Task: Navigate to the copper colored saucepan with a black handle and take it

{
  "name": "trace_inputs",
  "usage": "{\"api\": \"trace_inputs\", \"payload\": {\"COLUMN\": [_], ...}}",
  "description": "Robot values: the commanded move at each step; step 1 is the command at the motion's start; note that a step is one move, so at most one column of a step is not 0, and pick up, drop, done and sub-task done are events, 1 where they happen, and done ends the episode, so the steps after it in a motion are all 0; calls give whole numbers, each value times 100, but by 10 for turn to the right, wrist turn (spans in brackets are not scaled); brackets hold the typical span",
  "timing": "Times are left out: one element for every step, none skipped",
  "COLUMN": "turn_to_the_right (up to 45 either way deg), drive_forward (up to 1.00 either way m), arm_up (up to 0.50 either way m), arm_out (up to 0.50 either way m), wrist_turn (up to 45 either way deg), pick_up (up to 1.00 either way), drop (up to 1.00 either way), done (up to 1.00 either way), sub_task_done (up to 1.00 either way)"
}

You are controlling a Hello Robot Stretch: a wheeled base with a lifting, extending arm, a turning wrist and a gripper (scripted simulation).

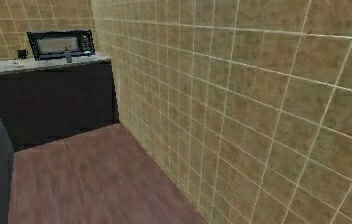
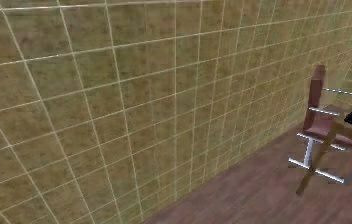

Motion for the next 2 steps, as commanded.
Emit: {"api": "trace_inputs", "payload": {"turn_to_the_right": [-360,0], "drive_forward": [0,100], "arm_up": [0,0], "arm_out": [0,0], "wrist_turn": [0,0], "pick_up": [0,0], "drop": [0,0], "done": [0,0], "sub_task_done": [0,0]}}
